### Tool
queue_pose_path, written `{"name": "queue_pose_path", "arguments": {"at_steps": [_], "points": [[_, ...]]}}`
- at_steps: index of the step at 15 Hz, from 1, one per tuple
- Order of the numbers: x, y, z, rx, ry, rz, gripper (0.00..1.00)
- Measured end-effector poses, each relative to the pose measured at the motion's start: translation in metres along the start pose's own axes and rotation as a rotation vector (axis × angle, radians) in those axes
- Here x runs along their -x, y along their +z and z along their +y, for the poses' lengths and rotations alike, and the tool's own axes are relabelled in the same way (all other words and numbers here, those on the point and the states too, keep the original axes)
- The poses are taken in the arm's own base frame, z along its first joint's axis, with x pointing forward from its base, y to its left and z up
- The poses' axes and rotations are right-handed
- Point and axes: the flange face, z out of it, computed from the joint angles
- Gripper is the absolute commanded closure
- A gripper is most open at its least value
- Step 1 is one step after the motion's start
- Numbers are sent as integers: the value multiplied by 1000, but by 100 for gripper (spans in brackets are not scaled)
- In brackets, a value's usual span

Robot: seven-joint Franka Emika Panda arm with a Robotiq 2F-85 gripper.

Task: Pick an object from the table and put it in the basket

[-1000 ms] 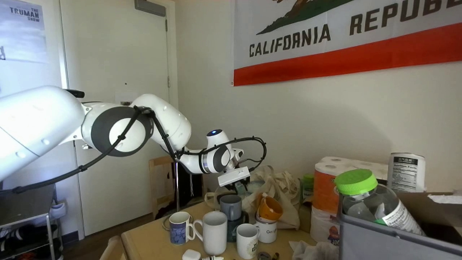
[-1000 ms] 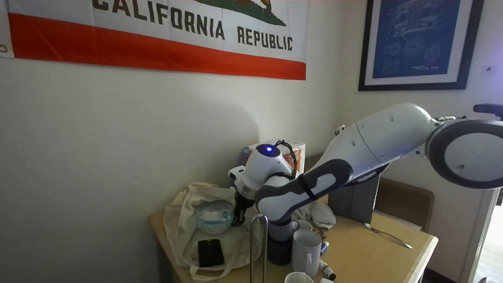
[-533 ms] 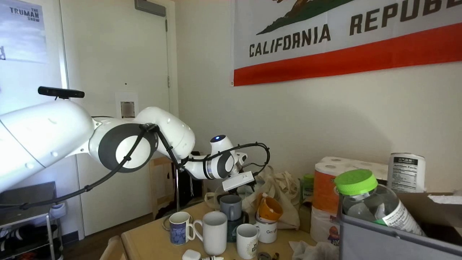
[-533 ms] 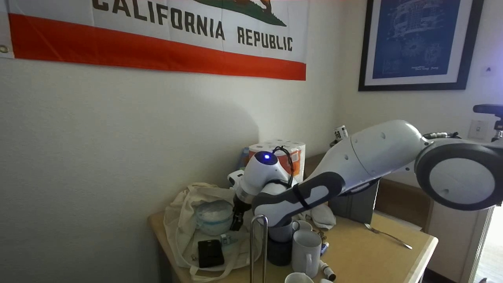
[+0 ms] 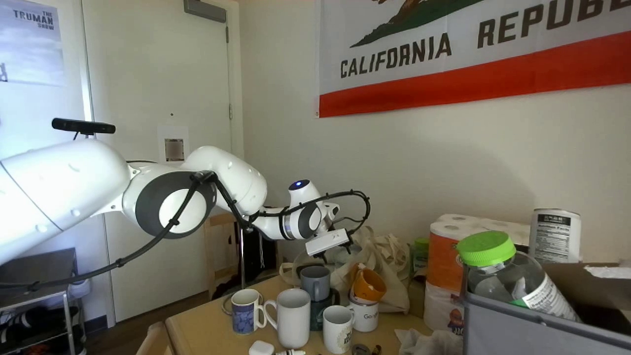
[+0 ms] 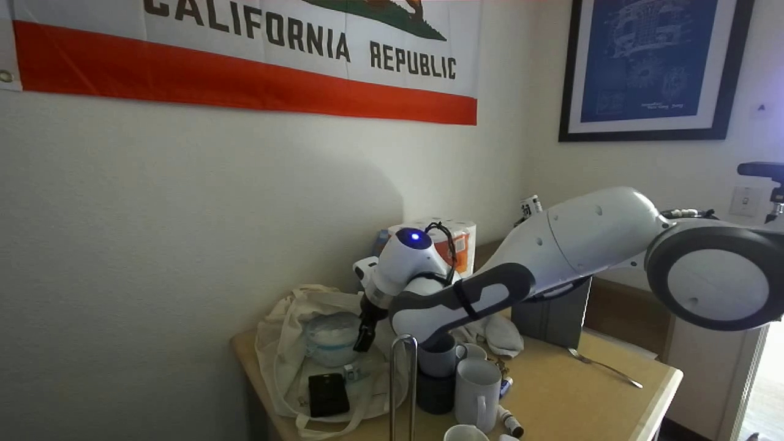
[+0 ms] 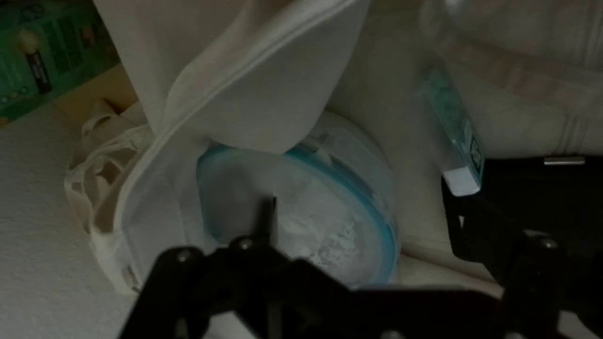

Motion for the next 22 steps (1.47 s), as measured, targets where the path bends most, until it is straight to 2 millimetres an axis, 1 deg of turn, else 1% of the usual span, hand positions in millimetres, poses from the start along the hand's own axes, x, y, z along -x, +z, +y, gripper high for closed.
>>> {"name": "queue_pose_path", "arguments": {"at_steps": [2, 4, 7, 11, 13, 15, 17, 20, 22], "points": [[-2, -5, 3, -24, 22, -17, 0], [-3, -12, 6, -71, 48, -72, 0], [-2, -32, 19, -135, 90, -155, 0], [5, -70, 53, -173, 151, -210, 0], [18, -91, 73, -190, 185, -245, 0], [40, -110, 92, -221, 228, -301, 0], [71, -129, 109, -252, 274, -369, 0], [132, -151, 128, -291, 349, -482, 0], [176, -161, 134, -313, 401, -546, 0]]}}
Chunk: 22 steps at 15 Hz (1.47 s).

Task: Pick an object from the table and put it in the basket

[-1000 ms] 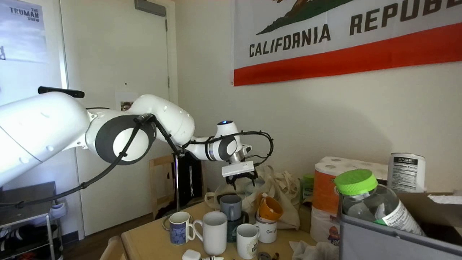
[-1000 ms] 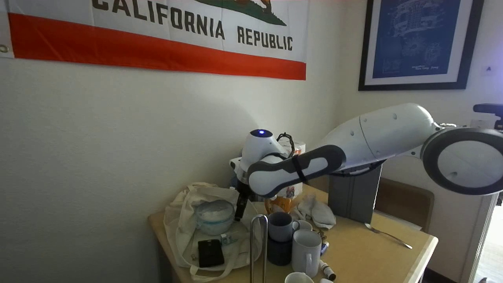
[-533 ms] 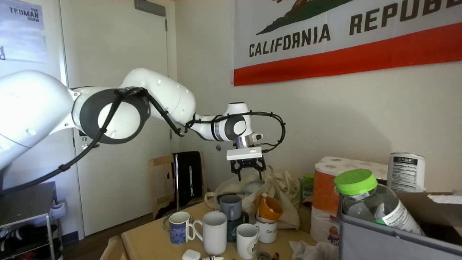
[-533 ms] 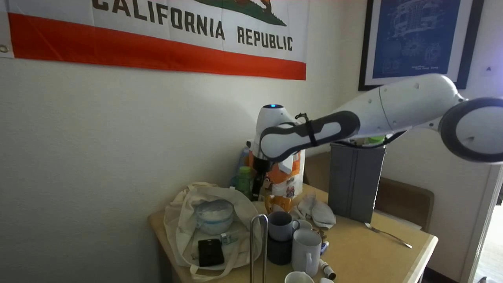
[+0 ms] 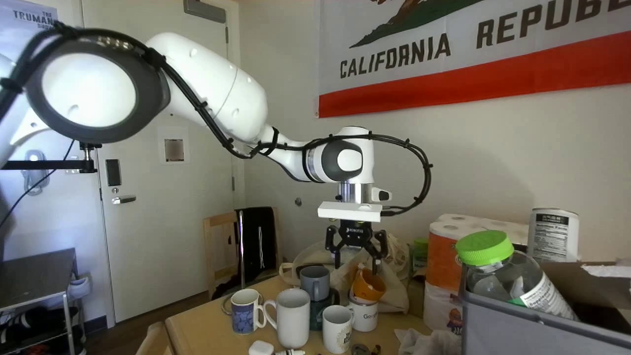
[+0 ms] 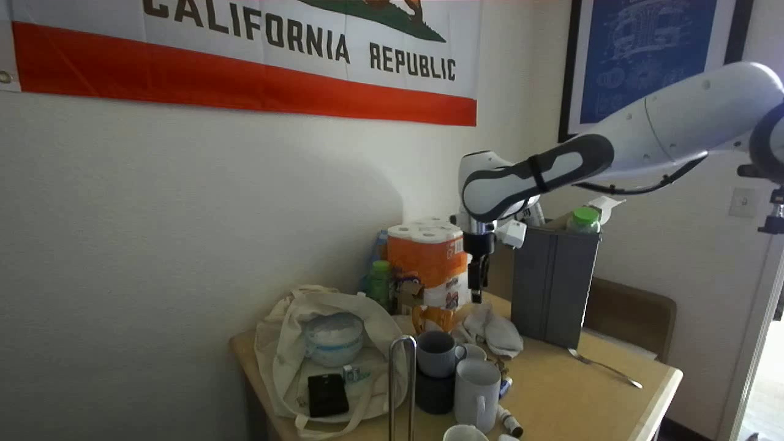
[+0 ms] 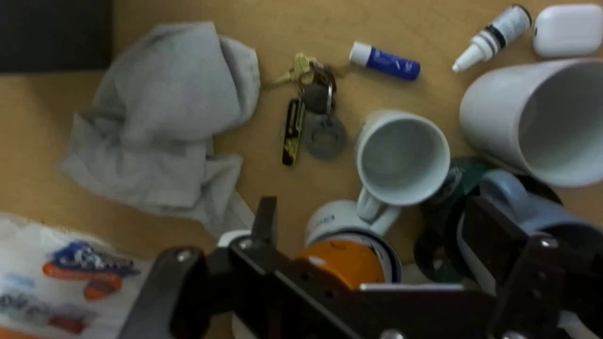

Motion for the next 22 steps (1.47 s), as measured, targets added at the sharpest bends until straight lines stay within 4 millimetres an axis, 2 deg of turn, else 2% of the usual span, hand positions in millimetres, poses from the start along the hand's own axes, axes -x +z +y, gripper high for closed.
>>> {"name": "queue_pose_path", "arguments": {"at_steps": [3, 6, 8, 10, 12, 15, 22], "points": [[56, 27, 24, -52, 73, -74, 0], [107, 68, 30, -137, 64, -135, 0], [131, 96, 29, -184, 30, -142, 0], [144, 119, 26, -202, 6, -116, 0], [150, 133, 24, -197, 3, -55, 0], [147, 144, 20, -162, -1, 46, 0], [116, 181, 6, -117, -34, 244, 0]]}}
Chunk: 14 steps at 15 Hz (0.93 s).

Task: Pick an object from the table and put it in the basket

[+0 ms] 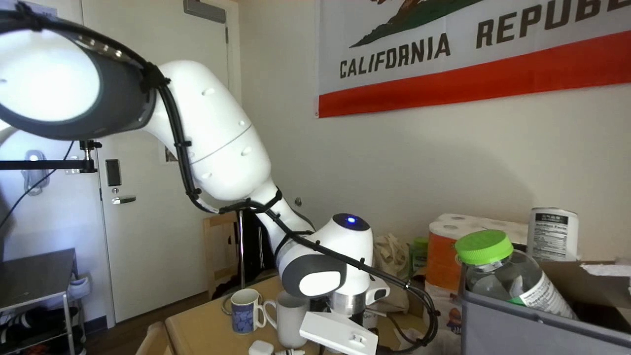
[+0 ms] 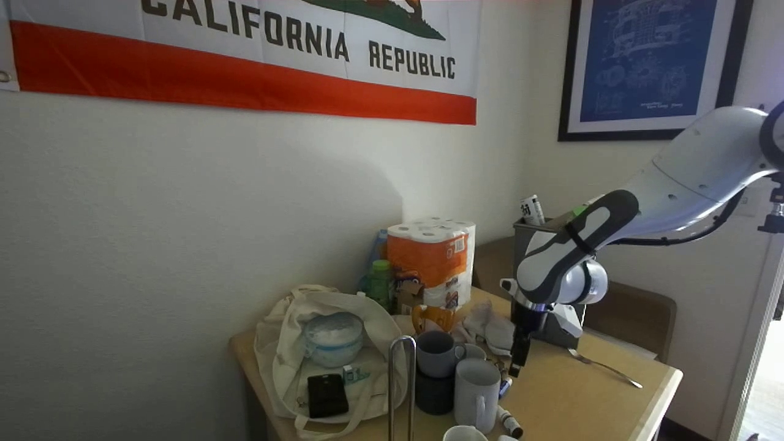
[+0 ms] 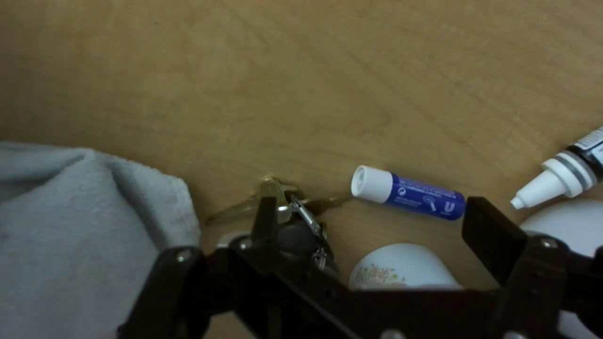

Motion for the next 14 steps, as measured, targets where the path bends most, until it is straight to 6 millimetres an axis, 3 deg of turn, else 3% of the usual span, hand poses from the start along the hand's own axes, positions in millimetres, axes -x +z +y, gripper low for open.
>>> {"name": "queue_pose_path", "arguments": {"at_steps": [4, 7, 8, 9, 14], "points": [[-4, 26, 7, 21, -14, 61, 0], [-5, 34, 19, 41, -9, 107, 0], [-5, 35, 22, 45, -7, 122, 7], [-6, 35, 25, 47, -2, 135, 26], [-8, 38, 33, 39, 14, 165, 64]]}}
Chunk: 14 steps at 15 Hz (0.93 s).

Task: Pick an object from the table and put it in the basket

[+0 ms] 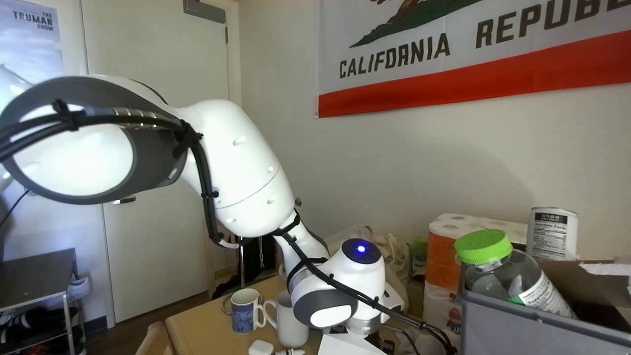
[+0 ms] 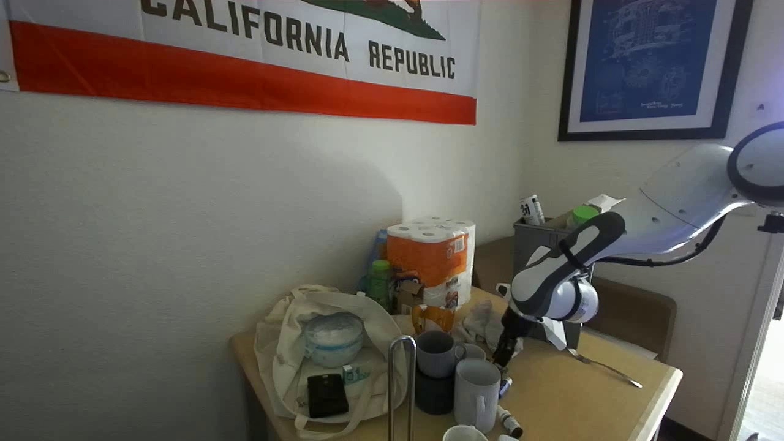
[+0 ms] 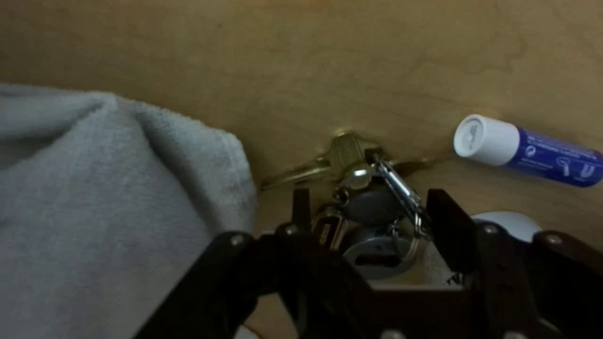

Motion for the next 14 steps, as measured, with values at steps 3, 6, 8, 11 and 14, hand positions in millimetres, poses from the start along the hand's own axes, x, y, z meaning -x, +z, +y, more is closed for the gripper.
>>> {"name": "queue_pose_path", "arguments": {"at_steps": [3, 6, 8, 11, 14], "points": [[2, 4, 1, -10, 7, 1, 86], [1, 3, 3, -15, 12, -1, 90], [-1, 3, 3, -16, 12, 0, 95], [-8, -3, 3, -27, 8, -1, 95], [-14, -9, -3, -64, 2, -26, 95]]}}
